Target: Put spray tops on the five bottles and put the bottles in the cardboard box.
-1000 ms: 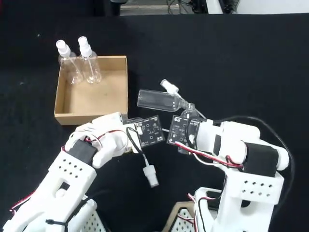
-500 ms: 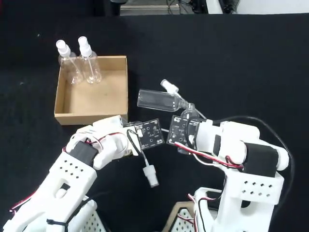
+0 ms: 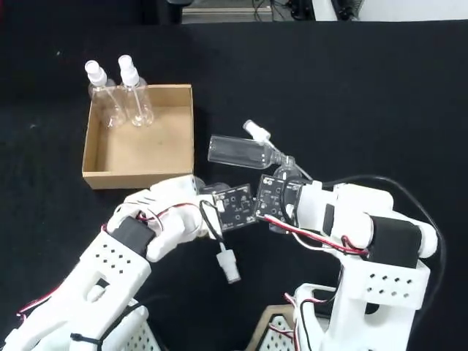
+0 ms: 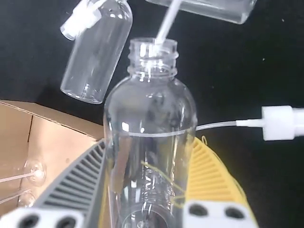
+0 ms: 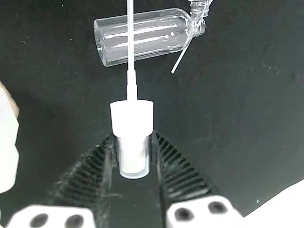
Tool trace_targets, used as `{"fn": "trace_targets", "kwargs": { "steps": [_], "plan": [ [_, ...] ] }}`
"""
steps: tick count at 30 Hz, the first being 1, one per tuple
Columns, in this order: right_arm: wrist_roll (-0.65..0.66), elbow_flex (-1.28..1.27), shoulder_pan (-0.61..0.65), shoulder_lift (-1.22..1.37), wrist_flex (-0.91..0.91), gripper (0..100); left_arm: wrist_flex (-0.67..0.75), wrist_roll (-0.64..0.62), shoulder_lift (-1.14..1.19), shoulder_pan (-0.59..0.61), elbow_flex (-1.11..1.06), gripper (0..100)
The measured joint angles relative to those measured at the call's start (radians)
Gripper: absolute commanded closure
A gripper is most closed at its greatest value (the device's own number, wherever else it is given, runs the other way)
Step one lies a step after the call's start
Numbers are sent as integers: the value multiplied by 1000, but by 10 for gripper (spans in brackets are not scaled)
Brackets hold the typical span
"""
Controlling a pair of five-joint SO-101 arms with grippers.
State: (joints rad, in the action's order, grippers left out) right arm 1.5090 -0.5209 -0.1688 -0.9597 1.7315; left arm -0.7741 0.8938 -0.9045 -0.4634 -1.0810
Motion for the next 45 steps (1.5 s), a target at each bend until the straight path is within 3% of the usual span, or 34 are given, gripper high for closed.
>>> {"fn": "trace_targets", "kwargs": {
  "steps": [9,23,27,34,45],
  "plan": [
    [-103,0,153,0,0,988,6,-26,0,-110,0,971],
    [-305,0,399,0,0,987,6,-95,0,-129,0,971],
    [-328,0,416,0,0,962,6,-100,0,-124,0,971],
    [-385,0,430,0,0,730,6,-120,0,-130,0,971],
    [-423,83,422,0,0,726,6,-176,0,-124,0,970]
  ]
}}
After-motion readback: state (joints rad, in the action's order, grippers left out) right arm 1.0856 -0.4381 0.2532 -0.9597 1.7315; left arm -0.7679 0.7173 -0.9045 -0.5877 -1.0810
